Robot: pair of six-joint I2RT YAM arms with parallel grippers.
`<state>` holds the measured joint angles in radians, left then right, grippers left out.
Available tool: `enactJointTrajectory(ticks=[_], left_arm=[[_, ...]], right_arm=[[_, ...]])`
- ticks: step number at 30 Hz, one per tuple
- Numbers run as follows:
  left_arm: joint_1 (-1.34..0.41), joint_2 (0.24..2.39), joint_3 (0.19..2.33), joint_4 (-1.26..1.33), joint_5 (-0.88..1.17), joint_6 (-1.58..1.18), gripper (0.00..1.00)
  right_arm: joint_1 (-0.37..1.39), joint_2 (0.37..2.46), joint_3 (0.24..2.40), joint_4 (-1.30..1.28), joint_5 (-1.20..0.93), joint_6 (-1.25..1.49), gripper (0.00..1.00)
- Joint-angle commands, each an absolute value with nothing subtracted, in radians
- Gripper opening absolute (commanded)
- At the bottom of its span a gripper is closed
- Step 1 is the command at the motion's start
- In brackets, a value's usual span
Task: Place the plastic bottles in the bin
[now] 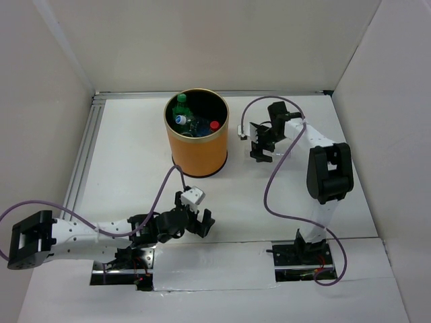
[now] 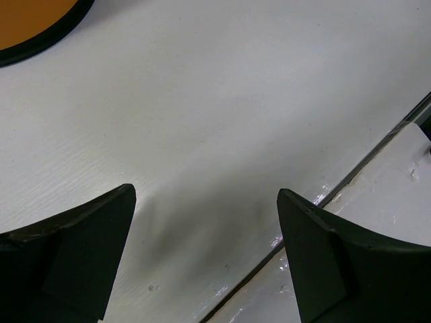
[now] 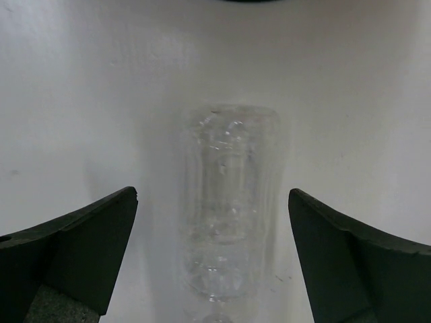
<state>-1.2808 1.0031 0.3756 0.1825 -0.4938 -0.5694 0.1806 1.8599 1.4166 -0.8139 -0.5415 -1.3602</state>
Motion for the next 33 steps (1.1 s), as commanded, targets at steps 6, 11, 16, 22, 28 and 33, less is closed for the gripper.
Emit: enactJointTrajectory(ticks=[6, 11, 16, 22, 28, 33], left_arm=[[-1.287, 0.947, 0.371, 0.178, -0.532, -0.62, 0.99], [-1.287, 0.916, 0.38, 0.144, -0.541, -0.62, 0.97], [-1.287, 0.848, 0.358, 0.135, -0.56, -0.638, 0.97], [-1.287, 0.811, 0.345, 0.144, -0.571, -0.658, 0.97], [-1.287, 0.793, 0.336, 0.121, -0.571, -0.669, 0.97], [-1.287, 0.773, 0.327, 0.112, -0.581, -0.68, 0.97]], right_arm=[[0.175, 1.914, 1.347, -0.652, -0.403, -1.362, 0.76], [0.109, 1.839, 1.414, -0.797, -0.572, -1.362, 0.35], [0.057, 1.679, 1.696, -0.855, -0.742, -1.237, 0.25], [0.13, 1.598, 1.835, -0.486, -0.952, -0.775, 0.25], [0.348, 1.744, 1.99, -0.233, -1.04, -0.52, 0.35], [0.469, 1.957, 2.175, -0.247, -1.032, -0.45, 0.42]])
